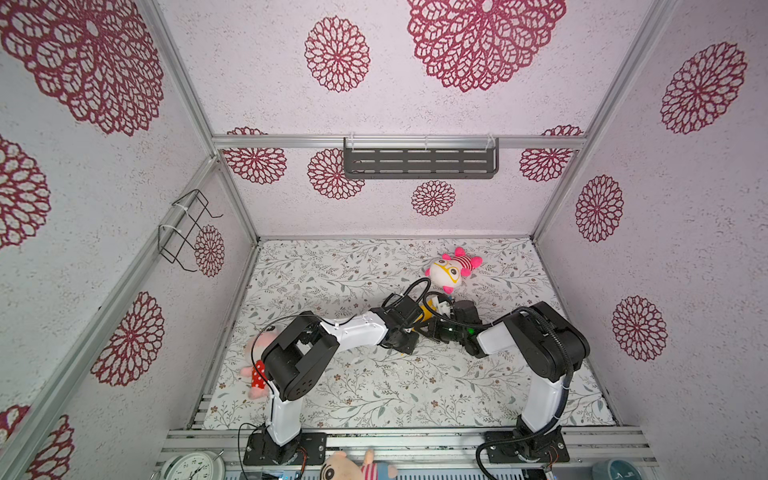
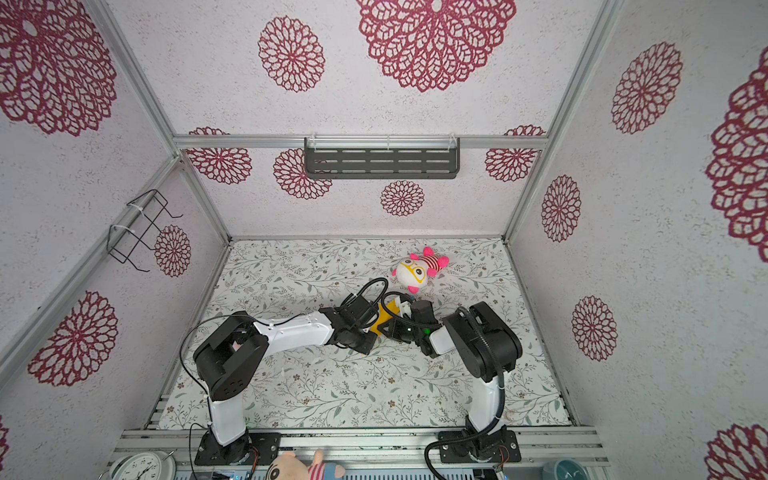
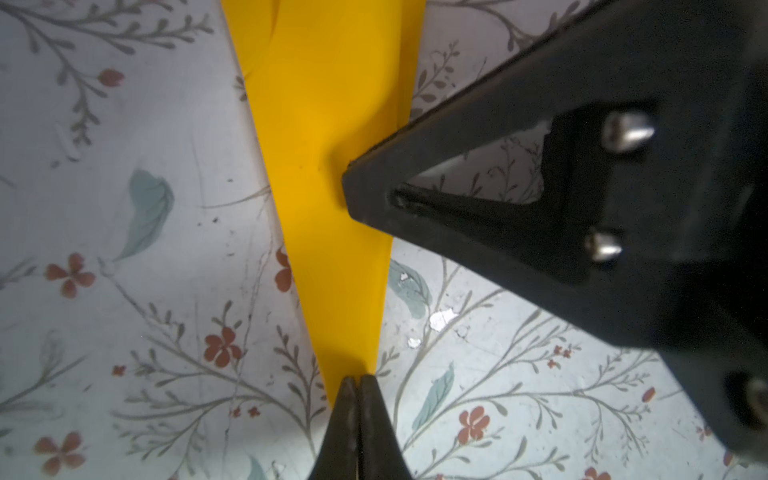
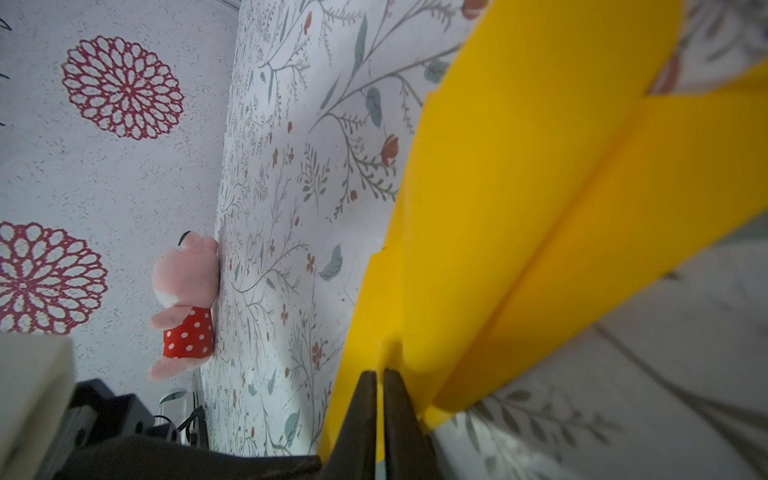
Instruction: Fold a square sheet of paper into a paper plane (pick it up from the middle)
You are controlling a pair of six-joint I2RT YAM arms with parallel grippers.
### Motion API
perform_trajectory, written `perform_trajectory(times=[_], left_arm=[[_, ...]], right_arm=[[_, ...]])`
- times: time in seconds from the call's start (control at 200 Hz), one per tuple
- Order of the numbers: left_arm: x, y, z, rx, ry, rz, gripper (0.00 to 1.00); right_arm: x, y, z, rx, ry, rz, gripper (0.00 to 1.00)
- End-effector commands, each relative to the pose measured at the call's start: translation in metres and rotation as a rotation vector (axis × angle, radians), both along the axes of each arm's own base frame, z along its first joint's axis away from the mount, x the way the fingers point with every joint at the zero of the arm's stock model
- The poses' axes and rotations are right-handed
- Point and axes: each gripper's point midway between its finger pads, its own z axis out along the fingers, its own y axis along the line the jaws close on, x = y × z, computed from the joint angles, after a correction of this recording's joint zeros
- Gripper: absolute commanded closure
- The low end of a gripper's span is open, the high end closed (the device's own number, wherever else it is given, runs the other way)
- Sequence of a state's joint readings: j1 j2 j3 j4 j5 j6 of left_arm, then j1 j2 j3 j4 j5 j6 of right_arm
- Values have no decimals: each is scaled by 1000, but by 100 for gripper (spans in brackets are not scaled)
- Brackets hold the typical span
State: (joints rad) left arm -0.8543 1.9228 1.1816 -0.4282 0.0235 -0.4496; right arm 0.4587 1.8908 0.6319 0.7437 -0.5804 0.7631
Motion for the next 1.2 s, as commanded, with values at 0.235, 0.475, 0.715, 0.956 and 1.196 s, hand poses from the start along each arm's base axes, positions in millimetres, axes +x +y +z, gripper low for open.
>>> perform_trajectory(times=[0.235,0.475,0.715,0.956,1.196], left_arm=[[-37,14,-21,98,27,-15,99],[-49,25,-22,95,45,16,100],[-54,29,-3,38,9,59,100],[-15,17,55,-202,-129,128,100],[6,0,44,-310,-51,164,99]], right_arm=[[-21,-22,-53,-130,184,-64,89],[-21,-23,-56,-133,196,-74,89],[-21,-23,-54,-131,192,-75,90],[-25,-8,-34,-42,185,-72,91],[-36,21,-9,33,164,-42,91]])
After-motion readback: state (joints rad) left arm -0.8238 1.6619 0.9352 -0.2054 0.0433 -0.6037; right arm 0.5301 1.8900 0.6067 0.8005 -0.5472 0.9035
